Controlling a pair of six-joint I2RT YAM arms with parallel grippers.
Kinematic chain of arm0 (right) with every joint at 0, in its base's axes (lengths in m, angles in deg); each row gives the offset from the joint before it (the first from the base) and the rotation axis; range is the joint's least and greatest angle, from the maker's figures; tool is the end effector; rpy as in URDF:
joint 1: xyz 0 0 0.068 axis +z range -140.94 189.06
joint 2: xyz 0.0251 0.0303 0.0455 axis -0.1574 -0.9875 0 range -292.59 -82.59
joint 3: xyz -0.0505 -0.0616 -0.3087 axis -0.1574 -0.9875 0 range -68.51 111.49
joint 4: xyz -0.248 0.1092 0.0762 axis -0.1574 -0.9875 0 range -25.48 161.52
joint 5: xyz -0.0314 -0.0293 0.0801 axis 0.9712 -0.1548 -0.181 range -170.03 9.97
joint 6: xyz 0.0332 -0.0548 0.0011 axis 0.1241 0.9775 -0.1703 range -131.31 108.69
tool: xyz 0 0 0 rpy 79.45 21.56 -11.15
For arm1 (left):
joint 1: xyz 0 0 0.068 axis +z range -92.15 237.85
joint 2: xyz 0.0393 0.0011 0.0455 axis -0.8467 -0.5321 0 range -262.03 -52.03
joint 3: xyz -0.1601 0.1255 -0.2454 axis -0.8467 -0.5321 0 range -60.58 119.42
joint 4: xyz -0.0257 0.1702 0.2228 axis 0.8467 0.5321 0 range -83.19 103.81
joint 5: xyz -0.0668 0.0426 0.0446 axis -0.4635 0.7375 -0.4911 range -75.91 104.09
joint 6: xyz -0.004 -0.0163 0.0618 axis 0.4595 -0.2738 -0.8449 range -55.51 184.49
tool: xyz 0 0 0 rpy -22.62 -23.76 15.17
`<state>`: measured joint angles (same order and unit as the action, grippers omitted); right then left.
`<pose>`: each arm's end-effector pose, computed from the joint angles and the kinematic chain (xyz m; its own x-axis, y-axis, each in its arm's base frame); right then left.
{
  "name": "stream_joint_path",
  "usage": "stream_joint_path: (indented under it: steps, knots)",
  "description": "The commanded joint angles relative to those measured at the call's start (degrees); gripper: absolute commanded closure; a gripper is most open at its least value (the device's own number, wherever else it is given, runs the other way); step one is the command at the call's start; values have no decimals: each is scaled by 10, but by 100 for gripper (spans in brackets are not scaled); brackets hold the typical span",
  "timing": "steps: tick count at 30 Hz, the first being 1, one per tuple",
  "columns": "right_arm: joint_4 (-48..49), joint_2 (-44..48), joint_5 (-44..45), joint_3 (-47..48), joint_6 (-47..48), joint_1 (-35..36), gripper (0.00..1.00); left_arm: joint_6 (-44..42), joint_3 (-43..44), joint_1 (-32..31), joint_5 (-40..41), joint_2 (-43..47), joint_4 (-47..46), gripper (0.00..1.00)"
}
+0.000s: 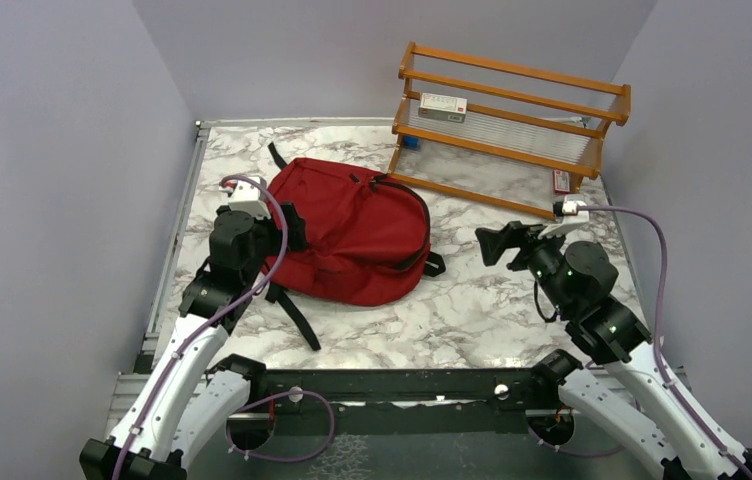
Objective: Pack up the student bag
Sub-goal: Reset both arms
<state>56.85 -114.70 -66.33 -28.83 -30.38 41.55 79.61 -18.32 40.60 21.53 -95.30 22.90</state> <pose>0.1191 0.0619 0.3583 -0.2044 0.2461 -0.9474 -0.2719 0.9155 0.2965 0.1723 -0.0468 0.3458 -0.3170 -0.1724 -0.9326 0.0964 0.9724 -0.2125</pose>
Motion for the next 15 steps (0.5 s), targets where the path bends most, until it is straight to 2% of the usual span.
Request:
stream_joint_path:
  steps: [1, 6, 15]
  knots:
    - [-44, 17, 53, -4, 39, -4, 0, -3, -24, 2, 56, 29, 6, 1]
    - [-7, 55, 67, -29, 62, -4, 0, -5, -37, 3, 76, 42, 7, 1]
    - [26, 98, 94, -65, 77, -4, 0, -13, -52, 3, 65, 67, -7, 1]
